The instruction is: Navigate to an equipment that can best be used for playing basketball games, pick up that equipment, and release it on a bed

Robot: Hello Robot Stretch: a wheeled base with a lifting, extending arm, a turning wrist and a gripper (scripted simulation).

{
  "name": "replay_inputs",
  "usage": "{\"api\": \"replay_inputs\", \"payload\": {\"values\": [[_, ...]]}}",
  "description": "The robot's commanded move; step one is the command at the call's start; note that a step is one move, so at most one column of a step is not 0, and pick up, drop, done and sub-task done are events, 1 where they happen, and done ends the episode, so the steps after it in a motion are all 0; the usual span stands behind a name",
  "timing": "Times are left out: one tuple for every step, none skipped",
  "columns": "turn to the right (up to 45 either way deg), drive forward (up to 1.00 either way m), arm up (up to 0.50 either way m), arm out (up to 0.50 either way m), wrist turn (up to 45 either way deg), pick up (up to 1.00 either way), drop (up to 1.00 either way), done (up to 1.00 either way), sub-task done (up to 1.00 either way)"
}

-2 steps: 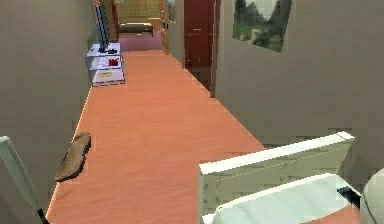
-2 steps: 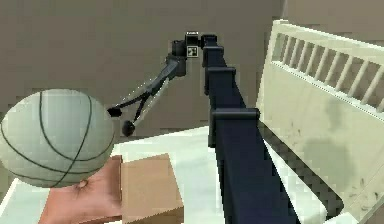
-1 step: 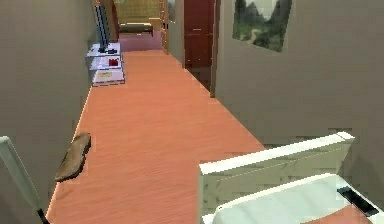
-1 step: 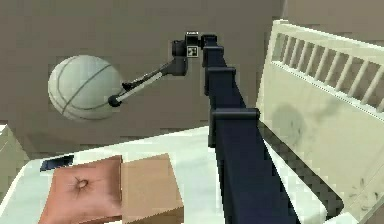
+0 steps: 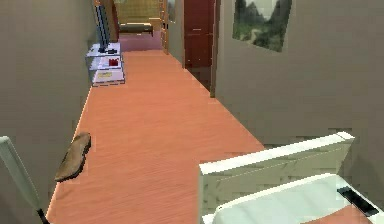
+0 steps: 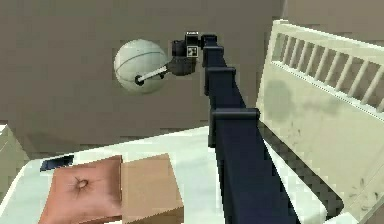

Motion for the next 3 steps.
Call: {"api": "replay_inputs", "payload": {"values": [[0.0,0.00,0.00,0.00,39.0,0.00,0.00,0.00,0.00],[0.0,0.00,-0.32,0.00,0.0,0.00,0.00,0.00,0.00],[0.0,0.00,-0.32,0.00,0.0,0.00,0.00,0.00,0.00]]}}
